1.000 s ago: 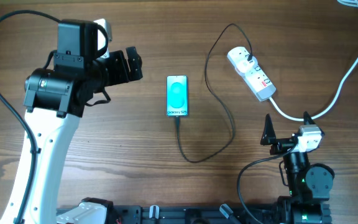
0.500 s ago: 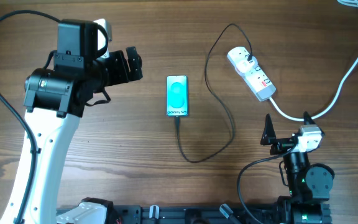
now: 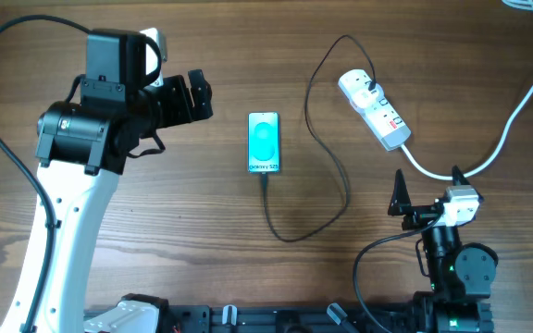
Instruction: Plug charger to phone and switch on socket
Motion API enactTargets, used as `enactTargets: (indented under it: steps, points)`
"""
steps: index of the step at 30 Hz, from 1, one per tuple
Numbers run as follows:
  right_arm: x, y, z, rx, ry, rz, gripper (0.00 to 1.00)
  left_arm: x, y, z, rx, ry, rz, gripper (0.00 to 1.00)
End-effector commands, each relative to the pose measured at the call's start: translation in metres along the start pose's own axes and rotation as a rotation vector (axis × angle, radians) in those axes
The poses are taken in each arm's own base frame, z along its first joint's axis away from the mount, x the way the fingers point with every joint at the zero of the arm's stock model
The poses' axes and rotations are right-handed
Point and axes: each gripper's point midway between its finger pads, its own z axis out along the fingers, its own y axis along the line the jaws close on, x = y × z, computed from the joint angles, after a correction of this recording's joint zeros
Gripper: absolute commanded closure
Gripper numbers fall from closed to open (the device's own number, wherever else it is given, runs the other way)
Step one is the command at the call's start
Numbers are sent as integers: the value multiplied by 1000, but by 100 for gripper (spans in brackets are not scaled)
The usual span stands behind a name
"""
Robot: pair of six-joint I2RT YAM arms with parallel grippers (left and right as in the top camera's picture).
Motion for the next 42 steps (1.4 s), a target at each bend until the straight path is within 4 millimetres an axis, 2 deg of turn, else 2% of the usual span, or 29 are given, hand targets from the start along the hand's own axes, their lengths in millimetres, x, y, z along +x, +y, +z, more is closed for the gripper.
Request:
enactTargets:
  steps: [1, 3, 6, 9, 14, 17, 19, 22, 26, 30, 32, 36, 42]
  points:
    - [-3, 0, -1, 5, -16, -16, 0, -1, 0, -3, -6, -13, -8, 0]
    - [-3, 0, -1, 5, -16, -16, 0, 7, 8, -6, -32, 14, -16, 0]
    - [-3, 0, -1, 5, -16, -16, 0, 29, 16, -15, -60, 80, -8, 0]
    - [-3, 0, -1, 5, -16, -16, 0, 24, 25, -7, -87, 23, -1, 0]
    - [-3, 0, -1, 5, -16, -15, 0, 36, 34, -13, -125, 47, -4, 0]
    - [-3, 0, -1, 5, -16, -16, 0, 54, 41, -7, -127, 54, -5, 0]
    - [-3, 0, -1, 5, -16, -16, 0, 67, 47, 10, -95, -12, 0, 0]
    - [-3, 0, -1, 5, -16, -16, 0, 86, 42, 28, 31, -141, 64, 0]
    - [-3, 0, -1, 5, -16, -16, 0, 112, 52, 34, 73, -245, 73, 0]
    - [-3, 0, -1, 5, -16, -16, 0, 134, 74, 37, 78, -305, 35, 0]
    - [-3, 0, -1, 5, -16, -16, 0, 138, 76, 36, 93, -330, 30, 0]
    - [-3, 0, -1, 5, -16, -15, 0, 134, 58, 27, 213, -501, 170, 0]
    - [-3, 0, -1, 5, -16, -16, 0, 140, 63, 19, 233, -647, 190, 0]
